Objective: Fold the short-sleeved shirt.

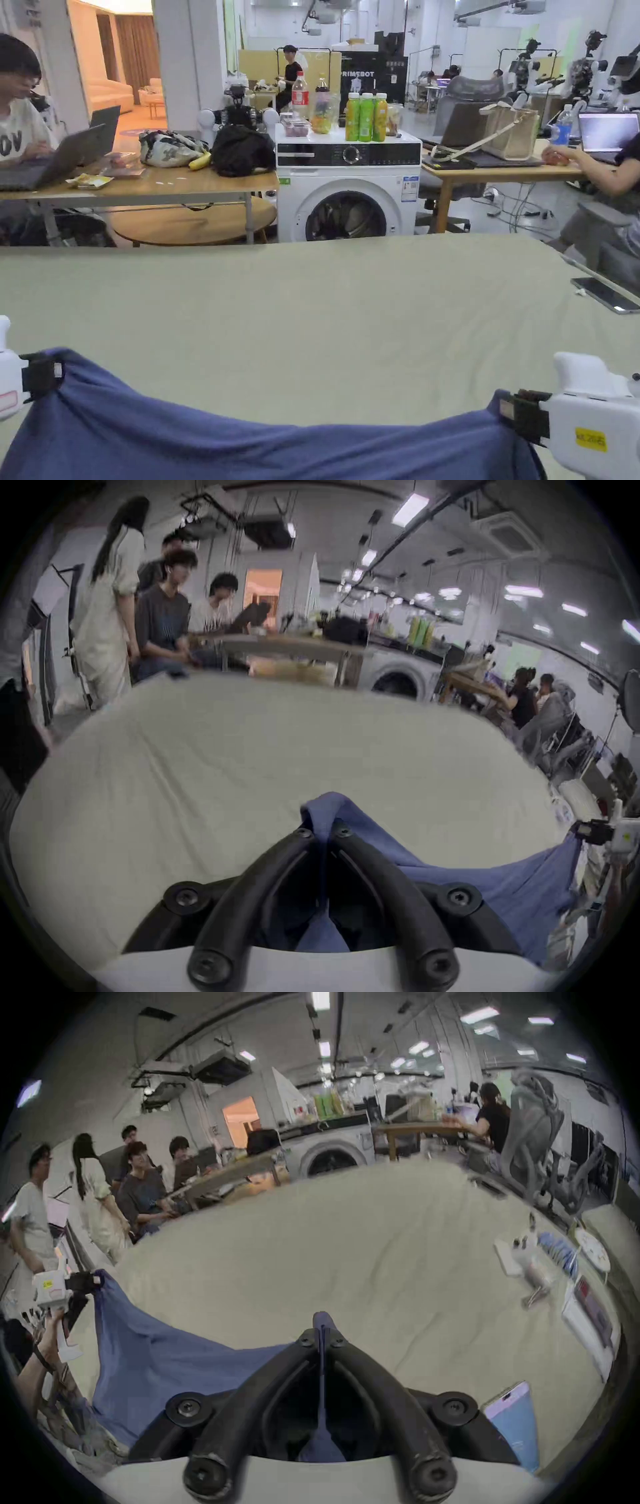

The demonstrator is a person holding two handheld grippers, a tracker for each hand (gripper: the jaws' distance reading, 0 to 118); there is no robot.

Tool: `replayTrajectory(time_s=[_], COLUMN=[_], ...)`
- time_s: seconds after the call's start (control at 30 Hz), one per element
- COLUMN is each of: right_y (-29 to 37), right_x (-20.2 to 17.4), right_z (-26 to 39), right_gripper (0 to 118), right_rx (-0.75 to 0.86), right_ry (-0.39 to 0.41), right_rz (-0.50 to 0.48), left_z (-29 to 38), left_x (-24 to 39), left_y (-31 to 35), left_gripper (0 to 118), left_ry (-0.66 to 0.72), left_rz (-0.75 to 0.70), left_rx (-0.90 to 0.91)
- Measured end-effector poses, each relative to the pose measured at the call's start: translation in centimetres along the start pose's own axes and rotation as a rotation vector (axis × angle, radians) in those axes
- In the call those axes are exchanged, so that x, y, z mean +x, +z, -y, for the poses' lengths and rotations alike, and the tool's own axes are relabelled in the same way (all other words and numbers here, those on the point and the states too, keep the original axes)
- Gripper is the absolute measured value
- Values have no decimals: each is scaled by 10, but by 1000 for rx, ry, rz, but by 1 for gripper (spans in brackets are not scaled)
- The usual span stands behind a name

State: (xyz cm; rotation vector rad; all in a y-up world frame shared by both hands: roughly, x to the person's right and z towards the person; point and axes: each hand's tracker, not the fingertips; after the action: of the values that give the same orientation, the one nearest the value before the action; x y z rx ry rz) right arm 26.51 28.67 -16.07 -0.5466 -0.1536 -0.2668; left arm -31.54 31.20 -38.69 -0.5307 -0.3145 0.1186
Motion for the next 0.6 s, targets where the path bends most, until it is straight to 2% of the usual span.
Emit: replayTrajectory(time_s=[0.13, 0.33, 0.47, 0.6], right_y=[55, 110, 129, 128], right_x=[-17, -28, -39, -55], right_z=[-30, -96, -147, -198], right_gripper=[0, 0, 0, 0], right_rx=[115, 259, 339, 375], right_ry=[59, 27, 10, 59], right_rz=[-20, -77, -91, -45], left_z=[-39, -87, -122, -157], left_x=[-7, 7, 25, 41], left_y=[86, 182, 212, 216], left_gripper=[0, 0, 0, 0], left_ry=[25, -18, -61, -77], left_rz=[5, 5, -3, -20], left_rx=[163, 358, 458, 492])
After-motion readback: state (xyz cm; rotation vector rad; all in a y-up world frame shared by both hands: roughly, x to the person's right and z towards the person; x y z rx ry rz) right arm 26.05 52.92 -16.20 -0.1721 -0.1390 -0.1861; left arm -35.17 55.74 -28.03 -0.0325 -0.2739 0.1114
